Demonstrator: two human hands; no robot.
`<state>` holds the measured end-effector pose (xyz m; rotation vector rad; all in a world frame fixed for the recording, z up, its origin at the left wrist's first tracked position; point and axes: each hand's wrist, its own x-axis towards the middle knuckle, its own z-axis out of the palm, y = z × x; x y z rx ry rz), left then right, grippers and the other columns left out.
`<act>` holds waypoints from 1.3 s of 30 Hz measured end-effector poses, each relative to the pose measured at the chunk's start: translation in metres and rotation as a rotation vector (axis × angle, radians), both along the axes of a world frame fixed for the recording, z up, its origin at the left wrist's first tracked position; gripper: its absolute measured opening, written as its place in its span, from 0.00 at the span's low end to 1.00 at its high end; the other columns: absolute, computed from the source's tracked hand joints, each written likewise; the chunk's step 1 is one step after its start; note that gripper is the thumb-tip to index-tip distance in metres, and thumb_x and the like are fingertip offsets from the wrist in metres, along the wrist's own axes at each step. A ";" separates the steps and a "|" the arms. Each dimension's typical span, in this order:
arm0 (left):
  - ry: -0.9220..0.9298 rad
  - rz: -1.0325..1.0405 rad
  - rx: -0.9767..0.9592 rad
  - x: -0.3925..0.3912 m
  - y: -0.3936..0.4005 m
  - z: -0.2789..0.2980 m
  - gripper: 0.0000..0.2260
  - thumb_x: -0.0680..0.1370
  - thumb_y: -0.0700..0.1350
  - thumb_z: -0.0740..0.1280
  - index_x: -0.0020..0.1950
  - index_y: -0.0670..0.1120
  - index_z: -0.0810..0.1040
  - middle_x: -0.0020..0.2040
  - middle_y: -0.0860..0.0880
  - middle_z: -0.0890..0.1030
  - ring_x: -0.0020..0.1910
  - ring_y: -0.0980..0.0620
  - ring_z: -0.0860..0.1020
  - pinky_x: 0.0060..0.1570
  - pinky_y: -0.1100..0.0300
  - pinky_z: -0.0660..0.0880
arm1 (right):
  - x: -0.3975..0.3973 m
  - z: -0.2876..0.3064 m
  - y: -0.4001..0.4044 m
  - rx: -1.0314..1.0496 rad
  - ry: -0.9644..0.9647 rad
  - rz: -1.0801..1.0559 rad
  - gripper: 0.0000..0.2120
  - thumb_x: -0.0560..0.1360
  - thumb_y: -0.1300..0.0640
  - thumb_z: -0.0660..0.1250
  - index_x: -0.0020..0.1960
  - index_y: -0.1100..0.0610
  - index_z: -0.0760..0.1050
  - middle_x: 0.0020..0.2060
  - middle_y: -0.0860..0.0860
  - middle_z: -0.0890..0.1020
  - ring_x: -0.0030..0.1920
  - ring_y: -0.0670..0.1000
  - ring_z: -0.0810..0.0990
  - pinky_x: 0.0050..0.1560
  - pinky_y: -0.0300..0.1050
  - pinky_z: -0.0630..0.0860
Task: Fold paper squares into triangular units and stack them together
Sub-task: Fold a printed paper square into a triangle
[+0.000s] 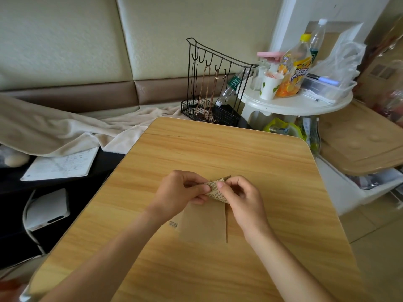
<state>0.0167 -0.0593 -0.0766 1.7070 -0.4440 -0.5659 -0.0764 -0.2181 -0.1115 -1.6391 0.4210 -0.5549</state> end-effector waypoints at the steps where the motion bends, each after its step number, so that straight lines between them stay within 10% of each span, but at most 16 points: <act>1: -0.015 0.004 0.004 0.000 0.000 0.001 0.06 0.74 0.40 0.78 0.50 0.44 0.87 0.42 0.43 0.87 0.43 0.47 0.87 0.46 0.61 0.83 | 0.001 -0.001 0.000 0.004 -0.007 -0.010 0.09 0.77 0.57 0.75 0.40 0.57 0.79 0.32 0.43 0.78 0.36 0.43 0.73 0.41 0.41 0.70; 7: -0.083 0.018 0.033 -0.001 0.001 0.003 0.14 0.71 0.42 0.81 0.55 0.51 0.87 0.48 0.48 0.87 0.50 0.45 0.86 0.58 0.52 0.81 | 0.002 -0.006 -0.003 0.028 -0.061 -0.075 0.12 0.77 0.59 0.75 0.38 0.58 0.76 0.29 0.45 0.73 0.32 0.44 0.69 0.36 0.41 0.66; 19: 0.272 0.129 -0.201 -0.005 0.000 0.001 0.09 0.73 0.32 0.76 0.53 0.37 0.86 0.47 0.38 0.87 0.45 0.48 0.86 0.46 0.64 0.82 | 0.003 -0.012 0.000 -0.029 -0.111 -0.099 0.13 0.77 0.57 0.76 0.37 0.55 0.75 0.27 0.42 0.72 0.31 0.43 0.67 0.34 0.40 0.65; 39: 0.284 0.158 -0.208 -0.005 -0.007 -0.004 0.07 0.74 0.30 0.74 0.50 0.37 0.86 0.46 0.40 0.87 0.44 0.51 0.86 0.43 0.67 0.81 | 0.005 -0.021 -0.001 0.062 -0.075 -0.149 0.11 0.74 0.53 0.78 0.51 0.48 0.76 0.40 0.51 0.84 0.40 0.50 0.81 0.44 0.50 0.76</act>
